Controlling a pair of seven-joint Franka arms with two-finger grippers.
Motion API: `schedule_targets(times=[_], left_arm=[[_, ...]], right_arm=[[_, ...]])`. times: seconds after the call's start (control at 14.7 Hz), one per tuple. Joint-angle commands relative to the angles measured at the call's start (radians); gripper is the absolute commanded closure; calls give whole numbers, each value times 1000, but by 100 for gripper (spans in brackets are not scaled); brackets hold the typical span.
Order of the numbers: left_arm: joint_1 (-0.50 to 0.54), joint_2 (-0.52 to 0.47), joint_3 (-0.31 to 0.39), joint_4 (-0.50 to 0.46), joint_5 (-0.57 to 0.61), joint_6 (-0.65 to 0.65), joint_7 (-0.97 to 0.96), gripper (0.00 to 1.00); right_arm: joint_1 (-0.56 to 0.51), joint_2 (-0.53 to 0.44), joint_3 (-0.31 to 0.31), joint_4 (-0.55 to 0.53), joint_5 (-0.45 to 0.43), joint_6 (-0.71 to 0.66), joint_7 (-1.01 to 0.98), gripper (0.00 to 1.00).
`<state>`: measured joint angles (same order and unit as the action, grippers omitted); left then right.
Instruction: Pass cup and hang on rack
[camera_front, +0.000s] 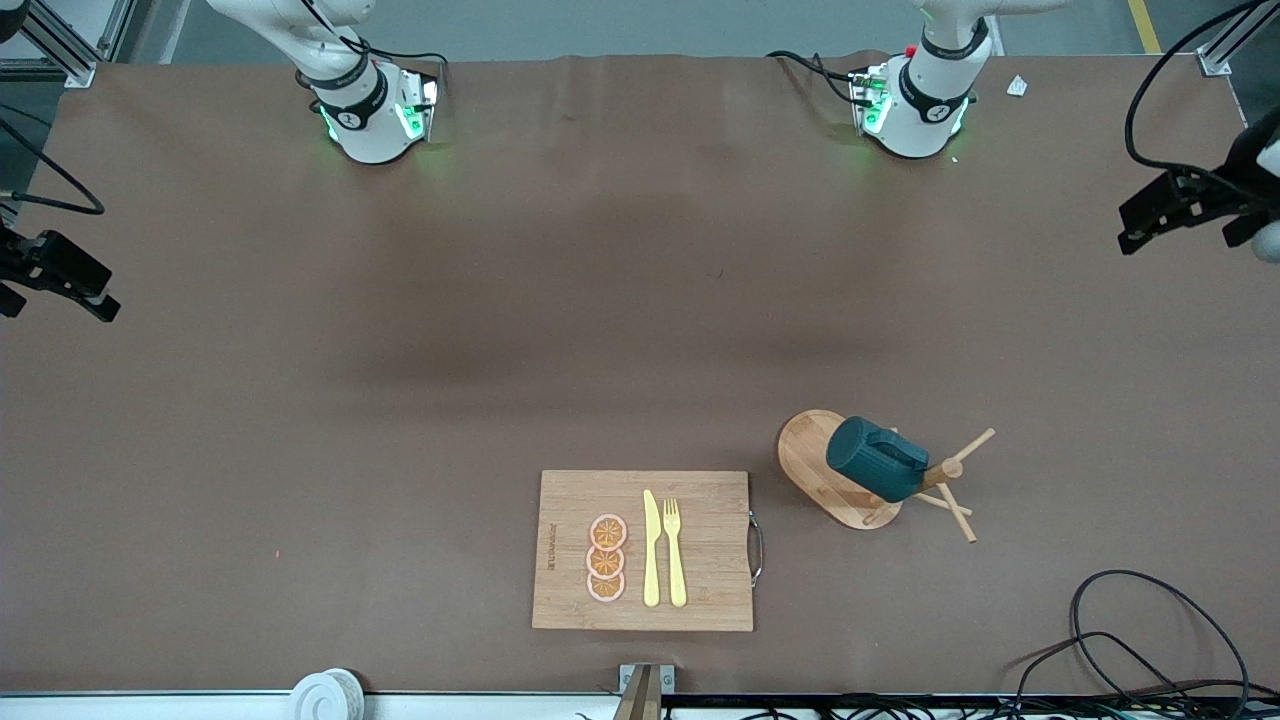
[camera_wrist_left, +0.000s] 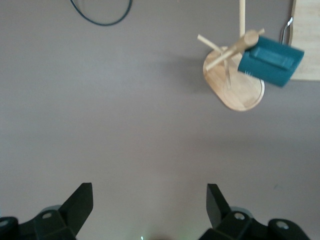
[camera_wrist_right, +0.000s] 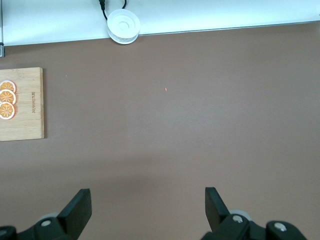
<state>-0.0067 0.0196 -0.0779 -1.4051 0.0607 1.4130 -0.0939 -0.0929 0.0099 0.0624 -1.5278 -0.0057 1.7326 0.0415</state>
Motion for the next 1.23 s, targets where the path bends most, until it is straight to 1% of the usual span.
schedule_targets(times=[0.0,0.14,0.27,0.41,0.68,0.89,1.02,1.16], left_arm=[[8,-110,23,-138,-51,17,40,0],[22,-165,9,-208,-53,44,40,0],[39,-202,-14,-247,-53,46,40,0],[51,-217,-65,-256,-53,37,23,0],[42,-214,-71,-252,-55,34,36,0],[-2,-207,-43,-239,-53,38,28,0],[-64,-199,16,-230,-53,38,29,0],[-72,-188,24,-224,-55,38,26,0]], right_arm=[[-22,4,19,15,0,-15,0,0],[-21,4,19,15,1,-16,-2,0],[-21,4,19,15,1,-31,0,0],[-22,2,19,15,4,-56,0,0],[-21,2,19,17,4,-64,1,0],[-22,2,19,24,4,-64,1,0],[-24,1,19,26,3,-64,1,0],[-24,2,19,26,3,-64,1,0]])
